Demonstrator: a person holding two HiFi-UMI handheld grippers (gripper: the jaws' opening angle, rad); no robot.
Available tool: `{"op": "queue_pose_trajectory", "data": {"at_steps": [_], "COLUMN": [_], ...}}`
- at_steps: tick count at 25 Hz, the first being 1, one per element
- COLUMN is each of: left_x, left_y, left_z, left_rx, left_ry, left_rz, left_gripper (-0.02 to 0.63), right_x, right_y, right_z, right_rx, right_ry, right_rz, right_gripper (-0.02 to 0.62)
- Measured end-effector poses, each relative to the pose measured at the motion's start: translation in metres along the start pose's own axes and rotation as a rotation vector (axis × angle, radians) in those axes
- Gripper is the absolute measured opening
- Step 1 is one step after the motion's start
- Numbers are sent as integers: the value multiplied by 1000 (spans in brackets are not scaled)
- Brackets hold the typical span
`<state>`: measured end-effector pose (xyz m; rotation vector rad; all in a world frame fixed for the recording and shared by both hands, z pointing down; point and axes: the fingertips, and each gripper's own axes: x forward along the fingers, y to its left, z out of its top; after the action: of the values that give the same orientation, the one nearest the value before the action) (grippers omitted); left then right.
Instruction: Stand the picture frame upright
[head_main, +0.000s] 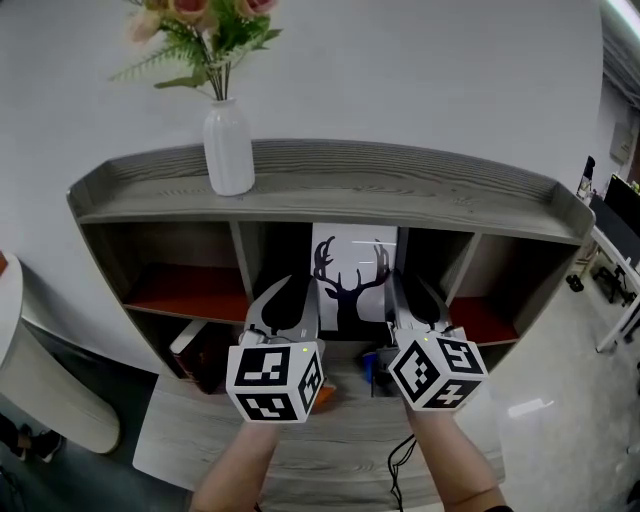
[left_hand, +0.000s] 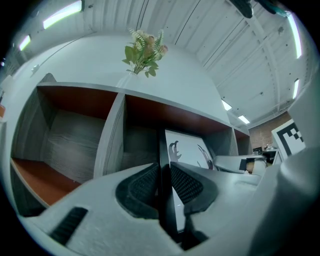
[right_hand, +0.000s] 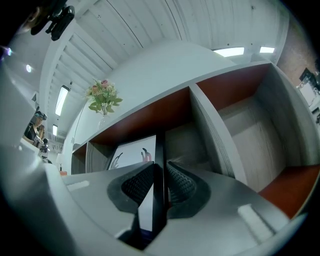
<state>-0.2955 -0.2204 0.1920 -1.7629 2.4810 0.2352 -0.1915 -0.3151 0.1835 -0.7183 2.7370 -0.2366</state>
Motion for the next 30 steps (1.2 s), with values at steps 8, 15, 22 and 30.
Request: {"op": "queue_pose_trajectory", "data": {"at_steps": [8,15,22,30], "left_x": [13,24,33,39], "left_y": [3,5,12,16], "left_z": [1,-1,-4,-5], "left_rx": [16,24,41,43], "left_ry": [-4,-9,9,21], "left_rz": [28,48,62,72], "left_gripper": [71,71,69,69], "right_x": [12,20,29,37], "right_y": [-6,-10,-10,-10], "right_z": [0,0,-1,-1], "right_rx": [-17,-49,-86,-117], "right_ry": [-4,-6,4,16], "right_rz": [-11,-24,-22,-19], "right_gripper": [63,63,63,63]}}
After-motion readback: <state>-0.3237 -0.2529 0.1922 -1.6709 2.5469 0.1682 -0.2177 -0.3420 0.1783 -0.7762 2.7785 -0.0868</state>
